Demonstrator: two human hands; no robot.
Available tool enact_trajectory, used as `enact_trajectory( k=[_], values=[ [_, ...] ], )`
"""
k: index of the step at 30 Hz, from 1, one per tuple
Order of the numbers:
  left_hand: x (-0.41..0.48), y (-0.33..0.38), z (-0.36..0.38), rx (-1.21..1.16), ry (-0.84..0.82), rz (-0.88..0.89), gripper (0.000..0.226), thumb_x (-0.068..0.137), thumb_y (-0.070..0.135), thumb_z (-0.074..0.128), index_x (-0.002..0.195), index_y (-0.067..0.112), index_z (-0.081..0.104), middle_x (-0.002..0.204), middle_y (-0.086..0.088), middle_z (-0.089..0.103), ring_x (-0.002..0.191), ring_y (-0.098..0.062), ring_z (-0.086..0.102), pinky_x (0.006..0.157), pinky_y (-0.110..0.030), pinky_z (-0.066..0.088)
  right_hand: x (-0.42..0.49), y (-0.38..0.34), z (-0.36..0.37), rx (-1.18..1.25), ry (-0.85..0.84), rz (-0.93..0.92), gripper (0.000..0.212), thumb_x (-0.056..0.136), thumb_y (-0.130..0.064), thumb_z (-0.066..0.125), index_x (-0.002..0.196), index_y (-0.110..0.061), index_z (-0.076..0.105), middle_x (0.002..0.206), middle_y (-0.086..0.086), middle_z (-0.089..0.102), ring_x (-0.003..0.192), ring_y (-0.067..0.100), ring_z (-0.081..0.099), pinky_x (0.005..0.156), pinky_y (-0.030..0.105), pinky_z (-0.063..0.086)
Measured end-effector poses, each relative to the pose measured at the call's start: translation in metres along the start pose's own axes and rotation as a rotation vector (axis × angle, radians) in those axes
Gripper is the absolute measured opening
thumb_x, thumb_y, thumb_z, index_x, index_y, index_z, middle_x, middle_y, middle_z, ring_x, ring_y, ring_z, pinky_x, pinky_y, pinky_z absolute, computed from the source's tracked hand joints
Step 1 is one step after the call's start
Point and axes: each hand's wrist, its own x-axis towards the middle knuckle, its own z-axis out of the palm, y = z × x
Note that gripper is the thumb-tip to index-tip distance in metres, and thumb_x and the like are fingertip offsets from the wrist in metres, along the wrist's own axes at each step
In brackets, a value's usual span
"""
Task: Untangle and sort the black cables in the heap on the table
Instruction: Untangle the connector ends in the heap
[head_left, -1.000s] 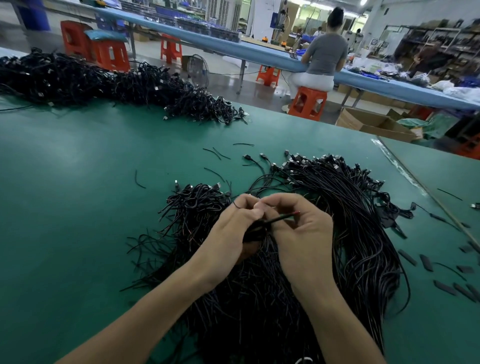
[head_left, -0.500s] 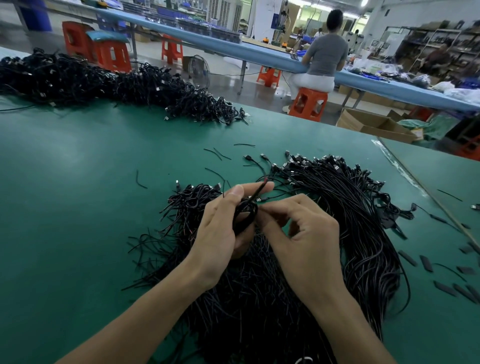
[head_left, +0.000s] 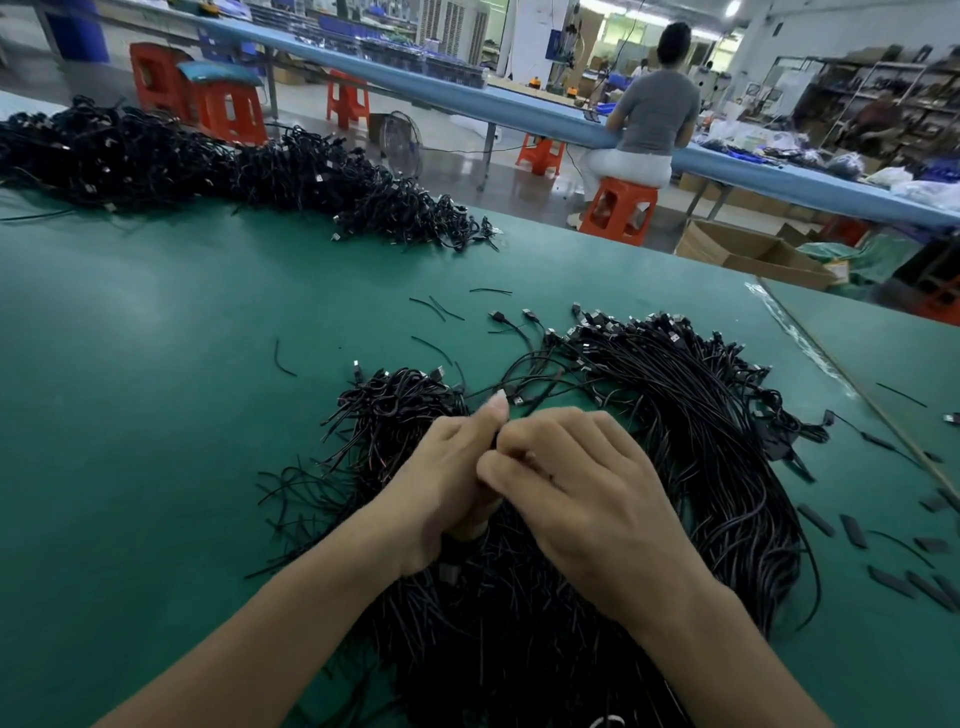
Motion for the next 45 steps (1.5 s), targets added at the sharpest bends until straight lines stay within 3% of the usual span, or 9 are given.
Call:
enact_trajectory(
  k=[4,7,11,16,19,26,29,38,45],
  values=[
    [-0.003,0.002,-0.009,0.063,-0.167,-0.323,0.05,0.1,0.025,0.035,0.05,0.022,0.044,0.048,0.004,0.026,0.04,-0.008,0.017,0.041,-0.013,0.013,0.008,0.006,-0.009,0.103,-0.185,-0.054,0.012,0.088,-0.006,0.06,0.088,-0.014,0.069,0.101,0.002,0.065,0.094,0.021,0.059,0.081,0.035,0.046],
    [0.0,0.003,-0.009,0.006,-0.21,-0.405,0.057,0.096,0.035,0.035,0.04,0.022,0.036,0.042,0.006,0.027,0.034,-0.007,0.017,0.038,-0.01,0.012,0.009,0.005,-0.01,0.203,-0.296,0.104,0.008,0.086,-0.009,0.07,0.087,-0.016,0.067,0.094,-0.002,0.062,0.084,0.019,0.057,0.075,0.037,0.047],
    [-0.004,0.001,-0.011,-0.153,-0.249,-0.296,0.049,0.094,0.051,0.03,0.055,0.025,0.044,0.051,0.007,0.029,0.04,-0.008,0.018,0.036,-0.013,0.016,0.003,0.005,-0.006,0.398,-0.32,0.359,0.008,0.095,-0.017,0.062,0.088,-0.018,0.066,0.093,-0.007,0.058,0.084,0.015,0.055,0.077,0.034,0.047],
    [-0.001,0.001,-0.004,0.269,-0.273,-0.181,0.028,0.1,0.03,0.047,0.075,0.018,0.044,0.065,0.005,0.036,0.049,-0.009,0.027,0.042,-0.017,0.026,-0.004,0.013,-0.006,0.614,-0.354,0.602,0.007,0.093,-0.018,0.065,0.087,-0.021,0.067,0.111,-0.019,0.056,0.092,0.003,0.059,0.081,0.022,0.049],
    [-0.009,-0.003,-0.011,0.238,-0.425,-0.025,0.013,0.08,0.015,0.067,0.084,0.021,0.056,0.064,0.008,0.042,0.051,-0.007,0.034,0.045,-0.019,0.028,-0.004,0.014,-0.009,0.623,-0.35,0.538,0.008,0.089,-0.015,0.07,0.084,-0.02,0.071,0.11,-0.017,0.064,0.101,0.002,0.059,0.089,0.024,0.047],
    [-0.012,0.001,-0.017,0.247,-0.503,-0.071,0.021,0.083,0.004,0.058,0.075,0.024,0.058,0.064,0.003,0.039,0.05,-0.005,0.031,0.044,-0.017,0.026,-0.003,0.005,-0.016,0.346,-0.302,0.228,0.015,0.093,-0.023,0.059,0.088,-0.017,0.072,0.103,-0.005,0.063,0.093,0.017,0.059,0.076,0.036,0.05],
    [-0.012,0.001,-0.02,0.236,-0.525,-0.088,0.014,0.078,0.008,0.06,0.079,0.022,0.059,0.064,0.003,0.04,0.049,-0.006,0.03,0.043,-0.018,0.026,-0.003,0.005,-0.017,0.279,-0.338,0.132,0.011,0.082,-0.009,0.075,0.088,-0.018,0.072,0.093,-0.005,0.064,0.085,0.019,0.058,0.07,0.036,0.049],
    [-0.012,0.002,-0.013,0.208,-0.428,-0.121,0.009,0.077,0.009,0.056,0.081,0.018,0.057,0.057,0.008,0.04,0.046,-0.005,0.03,0.04,-0.016,0.025,-0.002,0.006,-0.016,0.394,-0.425,0.26,0.008,0.09,-0.008,0.066,0.093,-0.015,0.067,0.092,-0.003,0.06,0.084,0.019,0.055,0.075,0.035,0.05],
    [-0.013,0.0,-0.009,-0.111,-0.364,-0.235,0.017,0.065,0.006,0.045,0.062,0.021,0.054,0.06,0.002,0.041,0.047,-0.009,0.025,0.041,-0.017,0.016,0.001,0.003,-0.018,0.372,-0.38,0.315,0.01,0.091,-0.009,0.057,0.095,-0.018,0.056,0.082,-0.006,0.057,0.077,0.018,0.05,0.073,0.036,0.047]
  ],
)
